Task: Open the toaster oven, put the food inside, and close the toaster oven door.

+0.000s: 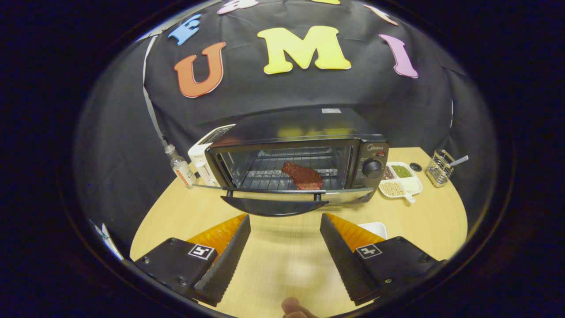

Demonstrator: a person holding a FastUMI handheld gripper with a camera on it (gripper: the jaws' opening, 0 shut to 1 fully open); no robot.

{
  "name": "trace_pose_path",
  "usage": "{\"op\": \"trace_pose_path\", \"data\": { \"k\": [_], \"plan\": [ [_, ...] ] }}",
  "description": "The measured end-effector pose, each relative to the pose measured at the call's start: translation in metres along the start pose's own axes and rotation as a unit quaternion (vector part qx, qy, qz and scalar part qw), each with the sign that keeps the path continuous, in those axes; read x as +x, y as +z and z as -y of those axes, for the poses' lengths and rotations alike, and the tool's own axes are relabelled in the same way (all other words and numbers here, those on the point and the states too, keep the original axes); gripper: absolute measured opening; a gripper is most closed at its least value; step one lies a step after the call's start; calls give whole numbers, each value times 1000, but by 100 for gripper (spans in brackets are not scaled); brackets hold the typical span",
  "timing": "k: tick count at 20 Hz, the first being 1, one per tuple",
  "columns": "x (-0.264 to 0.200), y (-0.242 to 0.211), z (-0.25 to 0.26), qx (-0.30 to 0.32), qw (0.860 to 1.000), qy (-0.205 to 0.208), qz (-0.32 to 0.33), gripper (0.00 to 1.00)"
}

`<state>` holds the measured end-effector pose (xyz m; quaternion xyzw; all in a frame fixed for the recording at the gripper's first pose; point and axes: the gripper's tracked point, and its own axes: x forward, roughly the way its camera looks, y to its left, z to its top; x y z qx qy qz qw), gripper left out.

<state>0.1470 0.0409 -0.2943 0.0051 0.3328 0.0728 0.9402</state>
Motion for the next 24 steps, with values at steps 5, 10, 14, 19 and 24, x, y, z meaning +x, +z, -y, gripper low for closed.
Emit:
{"op": "trace_pose_path", "data": {
  "k": [5, 10, 14, 19, 24],
  "plan": [
    [20, 54, 5, -7, 997, -12, 74, 100],
    [-12, 70, -1, -12, 994, -1, 113, 100],
    [-96, 79, -13, -8, 987, 7, 162, 100],
    [-233, 85, -11, -32, 958, -18, 284, 100],
    [-334, 66, -19, -64, 929, -34, 362, 100]
  ]
}}
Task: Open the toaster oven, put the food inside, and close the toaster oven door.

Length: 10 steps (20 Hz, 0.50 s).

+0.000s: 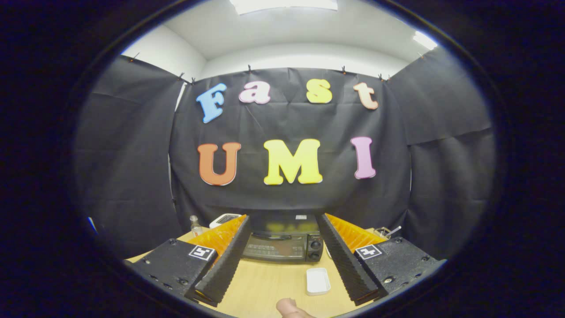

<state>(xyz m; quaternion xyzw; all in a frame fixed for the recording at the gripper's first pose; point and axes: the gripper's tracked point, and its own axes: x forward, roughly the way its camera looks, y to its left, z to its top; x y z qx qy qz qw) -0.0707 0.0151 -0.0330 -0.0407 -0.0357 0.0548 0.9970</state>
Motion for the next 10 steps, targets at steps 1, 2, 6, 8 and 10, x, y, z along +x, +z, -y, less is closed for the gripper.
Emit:
{"op": "trace_pose_path", "data": {
  "k": [1, 2, 6, 8, 10],
  "plan": [
    [-15, 1, -2, -3, 1000, 3, 6, 100],
    [-29, -2, -7, -2, 1000, 8, 1, 100],
    [-61, 9, -17, 9, 1000, 24, 18, 100],
    [-67, 9, -10, -2, 1000, 11, 24, 100],
    [-70, 7, -12, -5, 1000, 9, 25, 100]
  ]
}}
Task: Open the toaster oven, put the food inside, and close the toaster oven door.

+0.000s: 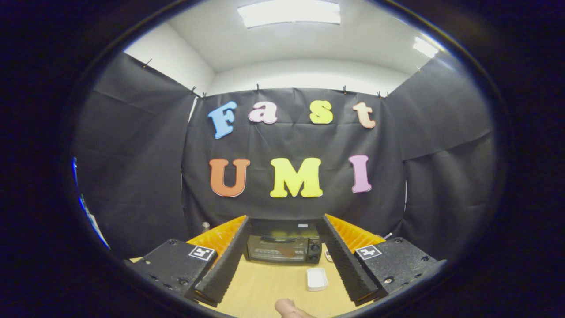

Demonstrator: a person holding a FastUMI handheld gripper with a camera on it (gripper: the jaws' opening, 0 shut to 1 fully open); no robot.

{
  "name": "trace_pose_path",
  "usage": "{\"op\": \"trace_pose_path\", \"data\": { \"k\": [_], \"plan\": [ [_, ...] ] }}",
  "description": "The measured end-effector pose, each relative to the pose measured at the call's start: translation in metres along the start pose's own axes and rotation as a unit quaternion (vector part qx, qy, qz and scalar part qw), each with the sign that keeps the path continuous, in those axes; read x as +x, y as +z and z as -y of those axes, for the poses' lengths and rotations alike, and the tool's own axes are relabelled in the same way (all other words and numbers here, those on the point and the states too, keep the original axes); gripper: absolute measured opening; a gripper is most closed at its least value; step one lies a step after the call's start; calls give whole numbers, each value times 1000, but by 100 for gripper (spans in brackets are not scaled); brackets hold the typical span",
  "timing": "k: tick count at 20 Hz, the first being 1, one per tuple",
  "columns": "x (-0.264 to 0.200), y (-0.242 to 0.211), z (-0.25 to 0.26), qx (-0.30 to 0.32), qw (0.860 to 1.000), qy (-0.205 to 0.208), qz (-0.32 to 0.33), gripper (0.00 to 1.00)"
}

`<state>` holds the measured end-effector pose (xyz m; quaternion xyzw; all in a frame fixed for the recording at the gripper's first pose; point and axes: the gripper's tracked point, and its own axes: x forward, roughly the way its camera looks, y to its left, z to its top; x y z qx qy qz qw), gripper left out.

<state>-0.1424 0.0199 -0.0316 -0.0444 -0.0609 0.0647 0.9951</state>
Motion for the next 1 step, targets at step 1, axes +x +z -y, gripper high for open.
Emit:
{"op": "trace_pose_path", "data": {
  "k": [1],
  "plan": [
    [-1, -1, -1, 1, 1000, 1, -3, 100]
  ]
}}
